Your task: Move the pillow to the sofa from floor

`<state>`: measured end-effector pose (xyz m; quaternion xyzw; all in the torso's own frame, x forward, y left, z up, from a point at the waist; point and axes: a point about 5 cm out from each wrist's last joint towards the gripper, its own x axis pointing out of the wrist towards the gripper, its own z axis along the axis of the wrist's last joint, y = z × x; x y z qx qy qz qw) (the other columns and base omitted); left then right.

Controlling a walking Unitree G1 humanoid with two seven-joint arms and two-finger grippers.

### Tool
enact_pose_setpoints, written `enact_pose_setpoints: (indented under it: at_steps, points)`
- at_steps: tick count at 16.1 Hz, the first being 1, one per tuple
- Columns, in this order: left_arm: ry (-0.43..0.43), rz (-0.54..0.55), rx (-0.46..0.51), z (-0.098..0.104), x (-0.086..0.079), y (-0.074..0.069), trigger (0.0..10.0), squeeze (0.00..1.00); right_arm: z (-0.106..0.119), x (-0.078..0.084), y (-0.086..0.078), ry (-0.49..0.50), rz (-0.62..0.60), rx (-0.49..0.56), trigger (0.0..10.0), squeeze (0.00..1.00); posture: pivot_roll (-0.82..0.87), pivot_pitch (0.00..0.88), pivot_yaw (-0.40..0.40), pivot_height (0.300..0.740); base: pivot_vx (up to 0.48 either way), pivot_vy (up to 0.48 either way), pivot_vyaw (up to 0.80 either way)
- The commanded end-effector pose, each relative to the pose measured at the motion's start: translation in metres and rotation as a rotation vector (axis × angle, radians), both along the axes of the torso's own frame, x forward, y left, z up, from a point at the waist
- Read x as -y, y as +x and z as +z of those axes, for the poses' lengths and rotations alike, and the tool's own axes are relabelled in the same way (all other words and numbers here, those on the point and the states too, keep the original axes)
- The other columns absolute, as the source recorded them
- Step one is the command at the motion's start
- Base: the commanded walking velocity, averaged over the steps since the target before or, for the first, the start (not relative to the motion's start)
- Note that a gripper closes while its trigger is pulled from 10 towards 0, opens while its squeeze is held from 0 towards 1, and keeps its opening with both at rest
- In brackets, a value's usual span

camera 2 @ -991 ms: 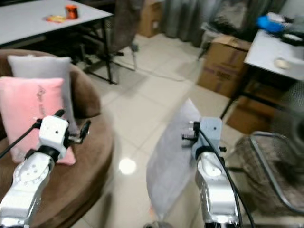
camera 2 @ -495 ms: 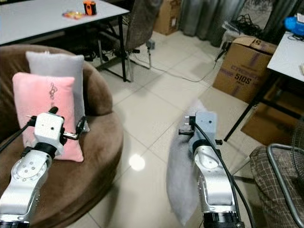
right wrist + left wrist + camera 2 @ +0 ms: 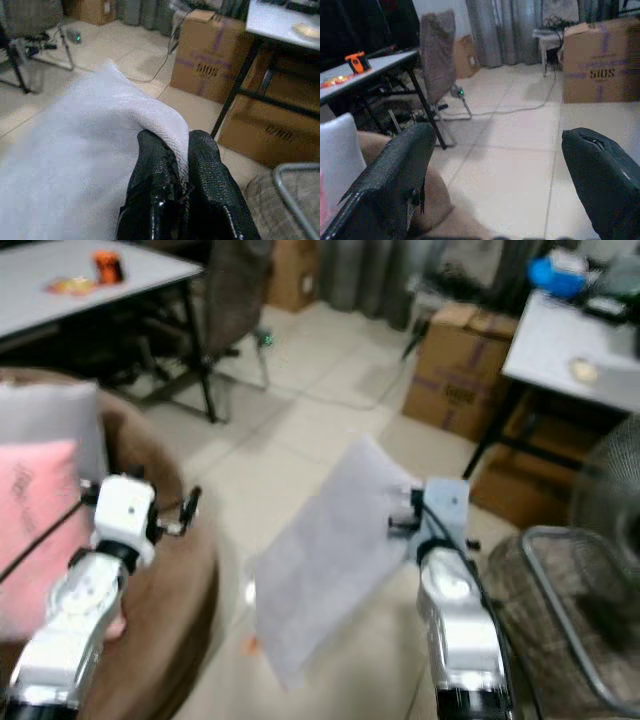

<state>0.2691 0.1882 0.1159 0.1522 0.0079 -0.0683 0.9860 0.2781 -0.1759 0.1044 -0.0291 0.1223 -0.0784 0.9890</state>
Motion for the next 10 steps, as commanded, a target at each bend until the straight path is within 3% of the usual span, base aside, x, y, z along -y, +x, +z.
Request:
enact_pose_setpoints:
  at_steps: [1, 6, 10]
  points:
    - [0.009, 0.014, 0.004, 0.0015, -0.0052, 0.0004, 10.0, 0.0, 0.011, -0.0018, 0.0038, -0.002, -0.001, 0.05, 10.0, 0.0, -0.04, 0.0, -0.054, 0.74, 0.36, 0.0, -0.8]
    - [0.01, 0.018, 0.008, 0.0002, -0.0053, -0.0016, 10.0, 0.0, 0.0111, -0.0024, 0.0056, -0.01, 0.017, 0.056, 10.0, 0.0, -0.04, 0.0, -0.066, 0.74, 0.358, 0.0, -0.76]
    - [0.01, 0.01, 0.008, -0.001, -0.0044, -0.0038, 10.0, 0.0, 0.0097, -0.003, 0.0058, -0.045, 0.07, 0.053, 10.0, 0.0, -0.03, 0.0, -0.071, 0.74, 0.357, 0.0, 0.0]
